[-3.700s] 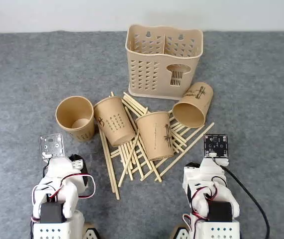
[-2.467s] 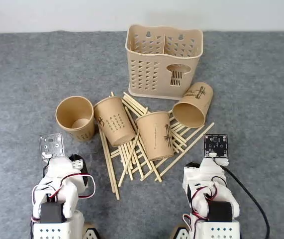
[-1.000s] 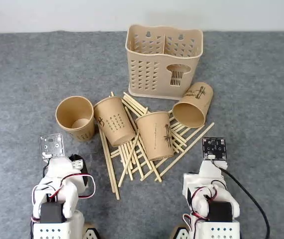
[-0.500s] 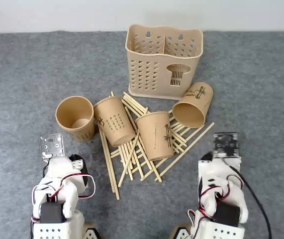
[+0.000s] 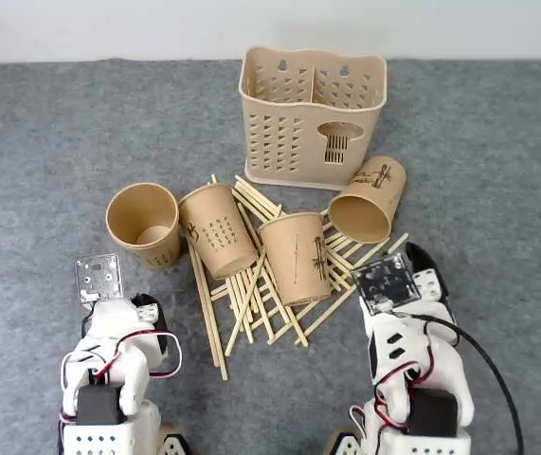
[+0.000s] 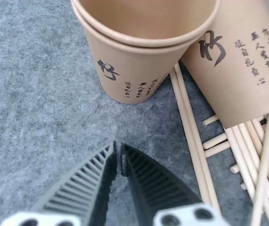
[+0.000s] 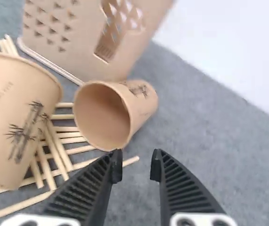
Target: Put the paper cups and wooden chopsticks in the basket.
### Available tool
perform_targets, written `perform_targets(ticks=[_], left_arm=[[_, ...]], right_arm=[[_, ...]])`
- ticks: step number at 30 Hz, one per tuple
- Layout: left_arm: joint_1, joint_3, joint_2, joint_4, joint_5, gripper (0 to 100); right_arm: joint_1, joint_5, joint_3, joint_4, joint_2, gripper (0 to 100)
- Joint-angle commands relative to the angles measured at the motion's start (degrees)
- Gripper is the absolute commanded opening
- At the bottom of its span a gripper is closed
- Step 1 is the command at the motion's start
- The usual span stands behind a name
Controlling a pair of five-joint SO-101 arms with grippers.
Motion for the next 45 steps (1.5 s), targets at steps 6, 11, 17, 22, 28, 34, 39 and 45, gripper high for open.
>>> perform_targets(ticks=[6, 11, 17, 22, 28, 34, 39, 45], left_arm=[[-0.18, -1.10, -0.79, 0.18, -0.18, 1], [-0.18, -1.10, -0.79, 0.18, -0.18, 1], [-0.18, -1.10, -0.79, 0.18, -0.18, 1], [-0.18, -1.10, -0.79, 0.18, -0.18, 1], [-0.18, -1.10, -0.79, 0.18, -0.18, 1], [-0.18, -1.10, -0.79, 0.18, -0.18, 1], [-0.18, -1.10, -0.79, 0.18, -0.18, 1], [-0.18, -1.10, -0.79, 0.18, -0.18, 1]], right_arm=[[-0.84, 0.53, -14.59, -7.43, 23.16, 12.3], [-0.92, 0.62, -17.93, -14.81, 35.65, 12.4], [-2.77, 0.44, -23.56, -19.56, 51.12, 20.3], [-2.68, 0.44, -25.58, -27.91, 61.58, 20.4], [-2.51, 0.70, -25.58, -38.55, 70.81, 20.4], [-1.10, 0.79, -25.67, -45.49, 76.09, 13.5], [1.19, 0.79, -27.52, -45.23, 76.44, 0.5], [4.26, 0.44, -34.02, -33.27, 76.18, 0.9]])
